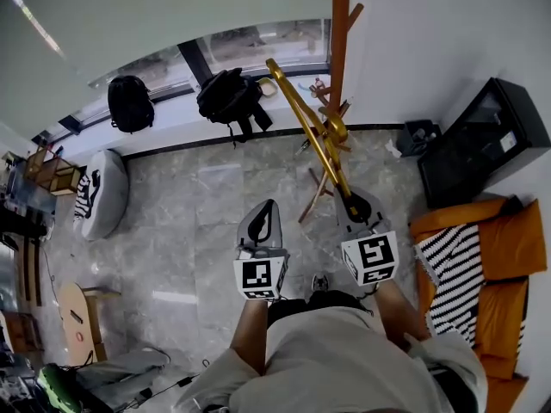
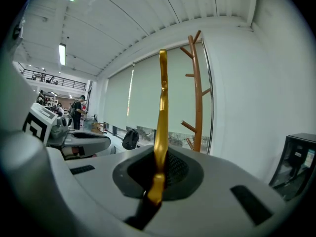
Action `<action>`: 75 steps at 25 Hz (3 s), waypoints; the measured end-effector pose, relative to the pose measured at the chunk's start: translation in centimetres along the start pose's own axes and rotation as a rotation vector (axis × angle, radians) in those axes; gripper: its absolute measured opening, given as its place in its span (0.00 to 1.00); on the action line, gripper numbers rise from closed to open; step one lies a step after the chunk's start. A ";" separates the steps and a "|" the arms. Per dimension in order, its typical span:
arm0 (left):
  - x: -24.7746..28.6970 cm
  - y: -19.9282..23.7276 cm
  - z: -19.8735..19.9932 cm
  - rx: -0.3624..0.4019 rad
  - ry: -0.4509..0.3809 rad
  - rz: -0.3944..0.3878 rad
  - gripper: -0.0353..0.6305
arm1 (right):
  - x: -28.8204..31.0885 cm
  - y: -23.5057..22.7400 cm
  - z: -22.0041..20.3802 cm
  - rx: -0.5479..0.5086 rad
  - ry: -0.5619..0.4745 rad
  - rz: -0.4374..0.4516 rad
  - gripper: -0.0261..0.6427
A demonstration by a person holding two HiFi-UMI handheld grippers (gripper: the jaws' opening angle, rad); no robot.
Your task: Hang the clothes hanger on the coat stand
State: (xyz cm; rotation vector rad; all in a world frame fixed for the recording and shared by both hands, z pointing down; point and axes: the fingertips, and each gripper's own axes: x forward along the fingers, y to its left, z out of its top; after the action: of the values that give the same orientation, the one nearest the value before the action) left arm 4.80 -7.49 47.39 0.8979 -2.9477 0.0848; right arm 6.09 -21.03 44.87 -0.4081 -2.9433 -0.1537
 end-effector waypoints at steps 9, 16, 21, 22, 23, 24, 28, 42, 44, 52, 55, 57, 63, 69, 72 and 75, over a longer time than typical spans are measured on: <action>7.9 5.6 4.1 0.272 0.005 -0.104 0.07 | 5.3 -1.0 0.9 -0.019 0.067 0.049 0.05; 17.3 11.0 8.6 0.597 -0.049 -0.318 0.07 | 10.8 -0.1 2.1 -0.153 0.200 0.093 0.05; 22.0 11.5 9.0 0.891 -0.047 -0.518 0.38 | 13.4 0.4 2.6 -0.175 0.277 0.065 0.05; 22.7 11.6 9.2 0.943 -0.070 -0.546 0.38 | 13.9 0.7 3.1 -0.173 0.285 0.063 0.05; 23.3 11.7 9.5 0.982 -0.100 -0.568 0.38 | 14.5 1.0 3.5 -0.172 0.294 0.061 0.05; 23.6 11.9 9.8 1.010 -0.131 -0.586 0.38 | 14.9 1.3 3.8 -0.172 0.307 0.060 0.05; 24.1 12.5 10.3 1.079 -0.192 -0.648 0.30 | 16.3 2.7 4.5 -0.182 0.364 0.055 0.05; 24.3 13.2 9.2 0.970 -0.141 -0.811 0.08 | 16.7 1.9 5.5 -0.447 0.540 -0.349 0.05; 24.6 13.3 8.8 0.958 -0.112 -0.810 0.08 | 16.7 1.3 6.2 -0.533 0.577 -0.442 0.20; 26.0 13.2 9.3 0.881 -0.051 -0.796 0.08 | 18.1 0.6 10.3 -0.788 0.630 -0.656 0.18; 27.2 13.1 10.2 0.870 -0.057 -0.817 0.08 | 18.8 0.1 11.4 -0.841 0.606 -0.680 0.12; 28.2 12.7 11.0 0.880 -0.076 -0.838 0.08 | 19.0 -0.2 12.1 -0.853 0.591 -0.687 0.11; 31.7 10.2 14.2 0.907 -0.146 -0.894 0.08 | 19.4 -3.4 14.6 -0.855 0.598 -0.748 0.11; 35.1 6.6 17.8 0.943 -0.218 -0.928 0.08 | 18.8 -8.1 16.6 -0.837 0.606 -0.802 0.09; 35.6 5.3 19.5 0.956 -0.256 -0.948 0.08 | 18.2 -9.2 17.7 -0.836 0.612 -0.835 0.08; 35.7 4.8 21.1 0.952 -0.303 -0.962 0.08 | 17.8 -9.6 18.9 -0.839 0.621 -0.871 0.07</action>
State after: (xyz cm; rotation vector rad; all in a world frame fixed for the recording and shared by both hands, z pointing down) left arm -28.34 -24.83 28.75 2.4553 -2.2084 1.4294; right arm -16.35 -23.22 28.71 0.7352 -2.0928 -1.3315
